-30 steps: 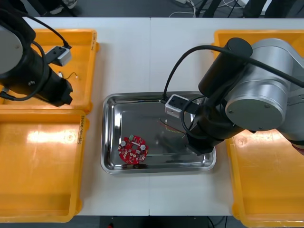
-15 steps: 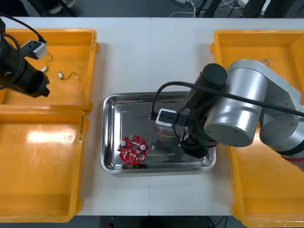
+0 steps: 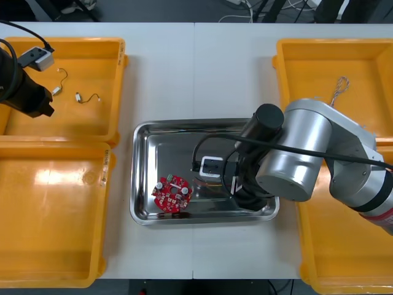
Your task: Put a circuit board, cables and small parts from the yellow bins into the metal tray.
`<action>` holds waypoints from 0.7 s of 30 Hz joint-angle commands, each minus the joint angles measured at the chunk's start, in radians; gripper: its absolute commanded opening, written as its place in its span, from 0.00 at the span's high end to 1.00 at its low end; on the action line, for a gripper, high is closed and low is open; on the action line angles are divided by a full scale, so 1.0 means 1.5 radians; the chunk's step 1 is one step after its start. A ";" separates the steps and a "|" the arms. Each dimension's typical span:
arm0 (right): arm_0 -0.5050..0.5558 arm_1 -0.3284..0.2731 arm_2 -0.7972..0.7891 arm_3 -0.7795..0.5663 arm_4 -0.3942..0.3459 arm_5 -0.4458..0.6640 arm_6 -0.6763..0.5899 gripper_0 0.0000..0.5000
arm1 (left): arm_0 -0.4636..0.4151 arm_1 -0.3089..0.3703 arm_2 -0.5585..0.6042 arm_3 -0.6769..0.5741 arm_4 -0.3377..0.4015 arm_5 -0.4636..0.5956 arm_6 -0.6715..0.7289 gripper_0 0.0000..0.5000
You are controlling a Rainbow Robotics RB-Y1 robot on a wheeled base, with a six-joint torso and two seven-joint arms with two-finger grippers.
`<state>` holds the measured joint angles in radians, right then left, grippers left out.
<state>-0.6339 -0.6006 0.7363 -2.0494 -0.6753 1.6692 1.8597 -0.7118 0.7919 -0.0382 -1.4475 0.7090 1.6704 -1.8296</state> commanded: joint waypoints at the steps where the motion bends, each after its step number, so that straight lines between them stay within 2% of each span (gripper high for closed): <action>1: 0.016 -0.025 0.055 0.004 0.034 -0.034 0.011 1.00 | -0.048 0.021 0.018 0.036 -0.007 -0.036 -0.076 0.00; 5: 0.020 -0.028 0.071 0.006 0.039 -0.037 0.009 1.00 | -0.062 0.006 0.018 0.069 -0.031 -0.055 -0.106 0.00; 8: 0.025 -0.030 0.073 0.011 0.033 -0.036 0.013 1.00 | -0.084 -0.015 0.018 0.110 -0.069 -0.068 -0.131 0.00; 13: 0.025 -0.025 0.074 0.040 0.022 -0.038 0.014 1.00 | -0.119 -0.036 0.018 0.173 -0.094 -0.089 -0.143 0.00; 21: 0.025 -0.014 0.074 0.044 0.059 -0.038 0.010 1.00 | -0.158 -0.068 0.018 0.258 -0.120 -0.153 -0.163 0.00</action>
<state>-0.6049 -0.6207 0.8378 -1.9756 -0.6021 1.6204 1.8596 -0.8789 0.7133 -0.0382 -1.0894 0.5510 1.4791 -1.9834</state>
